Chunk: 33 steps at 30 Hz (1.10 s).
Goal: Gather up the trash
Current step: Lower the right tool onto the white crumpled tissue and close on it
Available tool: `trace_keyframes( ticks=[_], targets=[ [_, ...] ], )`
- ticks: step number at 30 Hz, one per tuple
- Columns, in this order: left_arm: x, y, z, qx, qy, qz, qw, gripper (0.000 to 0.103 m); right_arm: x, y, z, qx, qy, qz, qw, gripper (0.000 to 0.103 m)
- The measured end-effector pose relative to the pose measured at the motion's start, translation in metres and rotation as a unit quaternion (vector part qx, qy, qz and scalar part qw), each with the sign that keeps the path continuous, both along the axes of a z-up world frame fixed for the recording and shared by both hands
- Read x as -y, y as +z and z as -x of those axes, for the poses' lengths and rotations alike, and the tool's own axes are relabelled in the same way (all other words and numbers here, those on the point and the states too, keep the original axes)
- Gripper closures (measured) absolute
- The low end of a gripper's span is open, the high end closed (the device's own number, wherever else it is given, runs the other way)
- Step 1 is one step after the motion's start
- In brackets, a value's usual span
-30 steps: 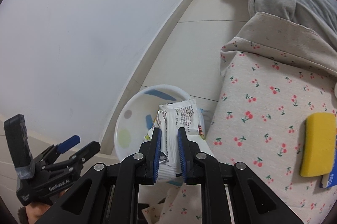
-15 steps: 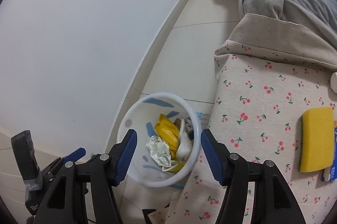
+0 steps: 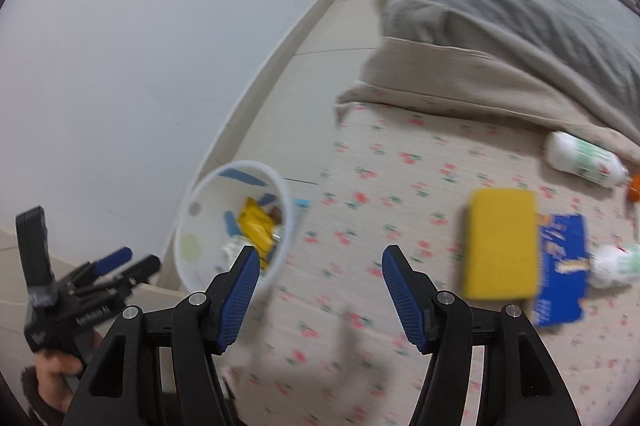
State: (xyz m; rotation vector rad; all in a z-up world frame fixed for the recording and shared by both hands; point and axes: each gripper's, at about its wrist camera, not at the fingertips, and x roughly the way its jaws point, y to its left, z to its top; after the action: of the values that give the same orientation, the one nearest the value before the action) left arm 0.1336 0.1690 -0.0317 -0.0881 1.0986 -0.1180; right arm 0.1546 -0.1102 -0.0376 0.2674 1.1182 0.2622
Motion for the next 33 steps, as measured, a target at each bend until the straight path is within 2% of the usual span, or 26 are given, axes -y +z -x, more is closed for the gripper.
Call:
trace_keyframes(
  ticks=[13, 22, 27, 31, 33],
  targets=[
    [0.044, 0.004, 0.008, -0.001, -0.055, 0.002, 0.9985, 0.017, 0.087, -0.014, 0.055, -0.062, -0.049, 0.048, 0.996, 0.036],
    [0.069, 0.001, 0.015, -0.01, -0.082, -0.003, 0.9966, 0.017, 0.09, -0.044, 0.095, -0.123, -0.027, 0.088, 0.988, 0.035],
    [0.081, 0.0, 0.019, -0.012, -0.091, -0.005, 0.9957, 0.017, 0.096, -0.058, 0.11, -0.145, -0.03, 0.086, 0.985, 0.036],
    [0.088, 0.001, 0.02, -0.012, -0.097, -0.007, 0.9952, 0.017, 0.101, -0.07, 0.117, -0.16, -0.03, 0.092, 0.982, 0.047],
    [0.093, 0.001, 0.02, -0.011, -0.099, -0.009, 0.995, 0.017, 0.101, -0.078, 0.119, -0.173, -0.024, 0.087, 0.981, 0.061]
  ],
)
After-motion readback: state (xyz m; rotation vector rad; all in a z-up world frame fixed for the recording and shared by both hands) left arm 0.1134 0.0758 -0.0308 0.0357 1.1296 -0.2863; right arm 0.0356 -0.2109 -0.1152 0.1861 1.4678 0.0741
